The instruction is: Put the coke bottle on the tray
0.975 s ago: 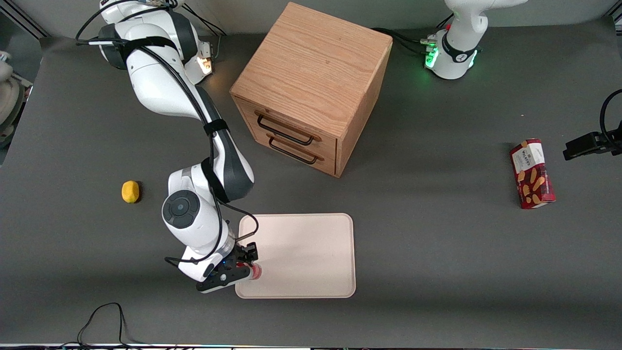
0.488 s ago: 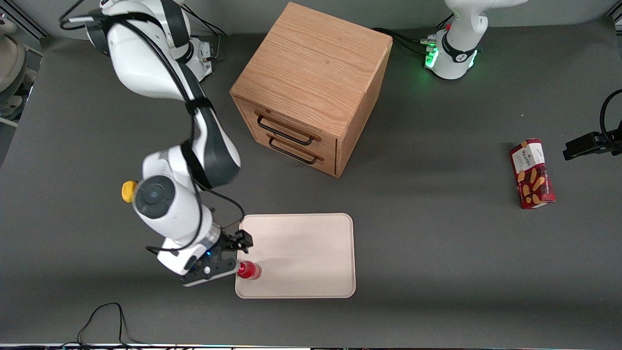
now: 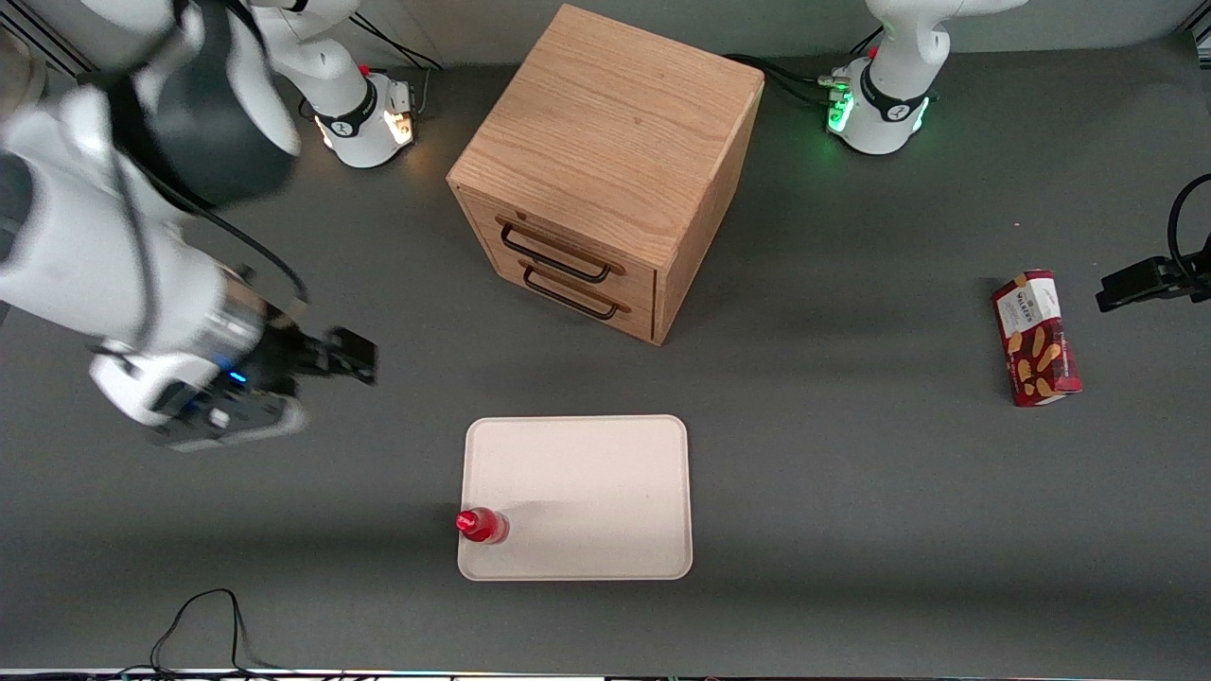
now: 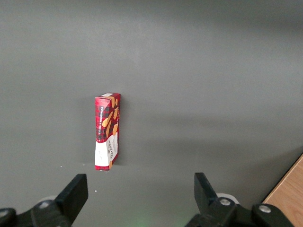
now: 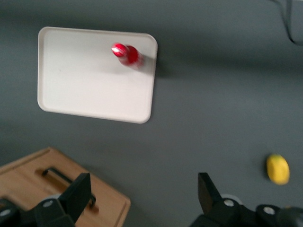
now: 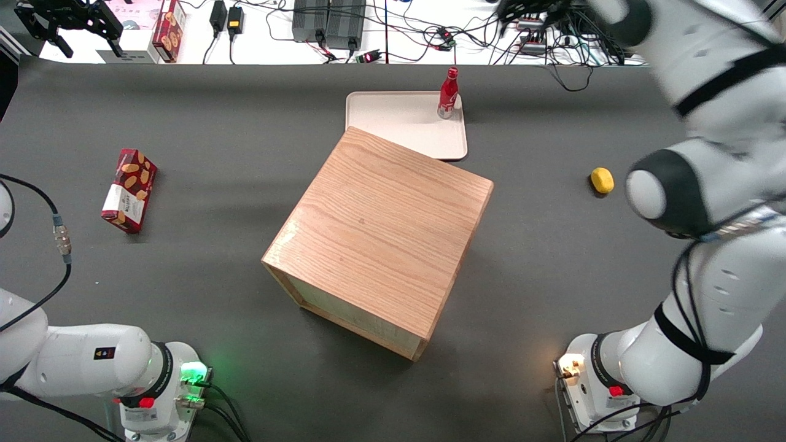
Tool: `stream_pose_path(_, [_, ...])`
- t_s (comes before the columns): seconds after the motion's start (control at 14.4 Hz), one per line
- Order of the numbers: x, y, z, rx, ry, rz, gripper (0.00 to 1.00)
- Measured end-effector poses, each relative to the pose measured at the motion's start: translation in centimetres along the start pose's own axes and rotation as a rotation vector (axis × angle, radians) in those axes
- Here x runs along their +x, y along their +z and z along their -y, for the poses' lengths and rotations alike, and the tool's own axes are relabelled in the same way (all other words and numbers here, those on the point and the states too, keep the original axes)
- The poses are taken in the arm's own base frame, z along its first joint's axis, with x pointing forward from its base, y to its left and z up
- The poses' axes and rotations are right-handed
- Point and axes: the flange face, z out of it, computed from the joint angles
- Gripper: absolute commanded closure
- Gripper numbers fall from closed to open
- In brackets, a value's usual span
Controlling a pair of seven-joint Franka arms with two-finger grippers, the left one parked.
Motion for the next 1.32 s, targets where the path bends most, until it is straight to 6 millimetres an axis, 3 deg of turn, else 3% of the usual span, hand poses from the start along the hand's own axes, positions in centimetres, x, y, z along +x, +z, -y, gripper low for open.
stream_pose_path(0.21, [-4.6, -3.8, -6.9, 0.004, 0.082, 0.022, 0.0])
stream_pose_path(0.49, [-9.9, -4.9, -12.8, -0.029, 0.139, 0.044, 0.0])
stream_pose_path(0.7, [-11.8, -5.0, -16.9, -0.021, 0.148, 0.031, 0.0])
stream_pose_path(0.84, [-11.8, -4.7, -18.2, -0.023, 0.15, 0.026, 0.0])
stream_pose_path(1.32, [-10.9, -4.1, -17.8, -0.059, 0.134, -0.003, 0.0])
